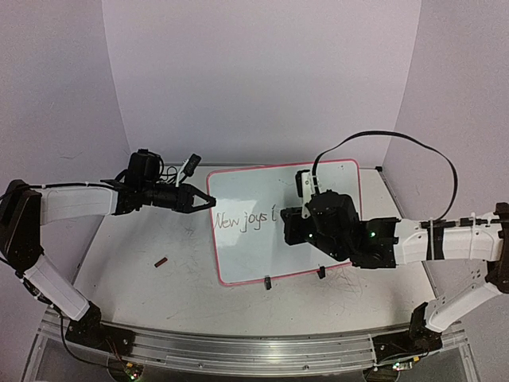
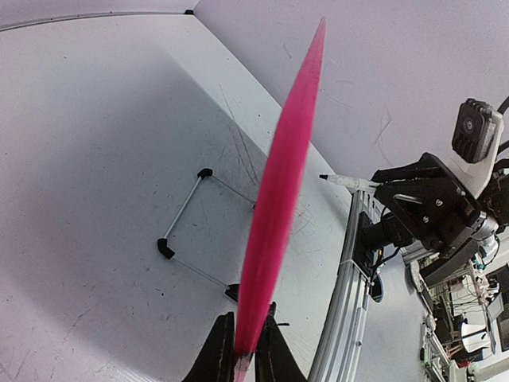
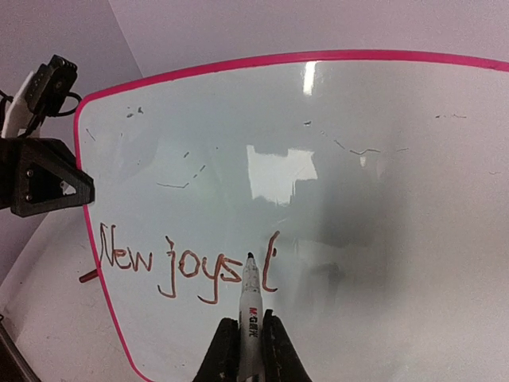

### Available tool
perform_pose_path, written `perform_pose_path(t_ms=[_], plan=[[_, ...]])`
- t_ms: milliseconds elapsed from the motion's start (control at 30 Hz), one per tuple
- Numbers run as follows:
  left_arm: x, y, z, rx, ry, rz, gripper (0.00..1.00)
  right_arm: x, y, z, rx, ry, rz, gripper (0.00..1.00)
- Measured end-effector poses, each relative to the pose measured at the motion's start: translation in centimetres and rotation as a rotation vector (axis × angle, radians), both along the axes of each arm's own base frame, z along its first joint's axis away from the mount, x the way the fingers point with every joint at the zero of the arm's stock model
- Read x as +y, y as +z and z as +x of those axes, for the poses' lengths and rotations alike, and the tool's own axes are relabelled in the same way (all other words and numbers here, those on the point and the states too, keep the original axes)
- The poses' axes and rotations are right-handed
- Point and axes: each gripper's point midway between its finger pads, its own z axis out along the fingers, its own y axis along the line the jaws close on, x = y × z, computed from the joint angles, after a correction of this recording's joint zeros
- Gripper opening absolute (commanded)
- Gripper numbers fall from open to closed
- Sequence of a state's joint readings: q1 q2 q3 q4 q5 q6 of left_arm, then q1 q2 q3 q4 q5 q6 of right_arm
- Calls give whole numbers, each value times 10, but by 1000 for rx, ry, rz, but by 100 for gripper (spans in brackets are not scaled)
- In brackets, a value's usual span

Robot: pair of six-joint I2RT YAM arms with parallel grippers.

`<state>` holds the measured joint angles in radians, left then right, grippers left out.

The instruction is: Write a sentence on the whiteboard

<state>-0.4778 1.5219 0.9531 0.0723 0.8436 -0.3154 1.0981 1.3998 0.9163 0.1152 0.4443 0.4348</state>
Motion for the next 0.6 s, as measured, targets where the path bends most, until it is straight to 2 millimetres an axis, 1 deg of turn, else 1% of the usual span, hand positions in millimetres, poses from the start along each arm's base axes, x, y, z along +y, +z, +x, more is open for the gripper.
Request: perform_pose_path(t_ms=[167, 600], plan=[[0, 0, 0, -2, -1, 0, 9, 3, -8, 2, 2, 3, -31, 0], [0, 0, 0, -2, -1, 0, 9, 6, -17, 7, 6, -17, -60, 0]])
